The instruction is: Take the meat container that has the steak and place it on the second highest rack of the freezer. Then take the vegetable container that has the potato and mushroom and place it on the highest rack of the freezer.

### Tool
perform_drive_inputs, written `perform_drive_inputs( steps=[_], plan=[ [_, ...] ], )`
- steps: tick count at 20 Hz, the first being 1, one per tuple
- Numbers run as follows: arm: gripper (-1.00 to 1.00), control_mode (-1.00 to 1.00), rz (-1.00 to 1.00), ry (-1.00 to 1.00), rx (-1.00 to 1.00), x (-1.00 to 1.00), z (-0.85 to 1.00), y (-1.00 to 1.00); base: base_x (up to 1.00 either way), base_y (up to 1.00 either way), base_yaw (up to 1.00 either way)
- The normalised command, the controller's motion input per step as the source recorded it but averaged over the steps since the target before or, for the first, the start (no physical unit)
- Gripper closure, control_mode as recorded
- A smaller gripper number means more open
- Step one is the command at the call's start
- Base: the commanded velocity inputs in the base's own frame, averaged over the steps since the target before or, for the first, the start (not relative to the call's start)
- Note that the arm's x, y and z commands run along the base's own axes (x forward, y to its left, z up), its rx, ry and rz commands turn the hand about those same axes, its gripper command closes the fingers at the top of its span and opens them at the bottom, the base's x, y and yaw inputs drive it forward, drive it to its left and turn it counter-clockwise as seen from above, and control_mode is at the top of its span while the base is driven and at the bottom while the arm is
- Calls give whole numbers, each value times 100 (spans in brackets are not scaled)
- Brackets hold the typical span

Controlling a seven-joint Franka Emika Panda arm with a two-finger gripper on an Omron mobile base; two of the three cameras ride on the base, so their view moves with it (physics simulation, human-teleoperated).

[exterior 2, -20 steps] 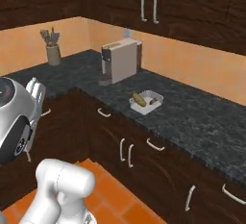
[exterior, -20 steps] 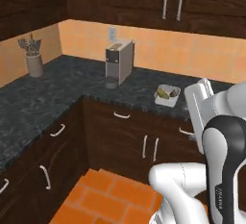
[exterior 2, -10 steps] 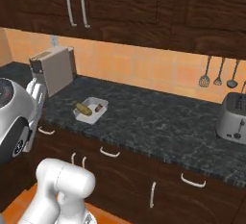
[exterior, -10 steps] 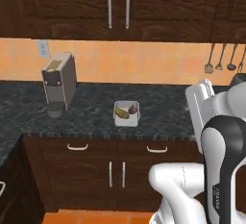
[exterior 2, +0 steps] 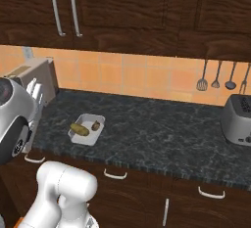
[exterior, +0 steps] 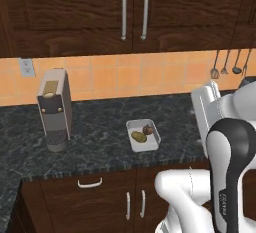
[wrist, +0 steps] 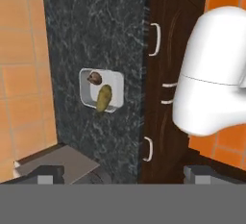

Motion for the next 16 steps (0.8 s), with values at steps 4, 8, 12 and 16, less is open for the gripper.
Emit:
perform_drive_inputs(
  steps=[4,8,12,16],
  plan=[
    [-100,100,0,0,0,0,0,0,11,-1,0],
    [-100,-100,25,22,0,41,-29,-42,14,-7,1],
    [-100,-100,53,14,1,42,-43,-59,0,0,0],
    [-100,-100,40,11,-1,94,-79,-3,0,0,0]
  ],
)
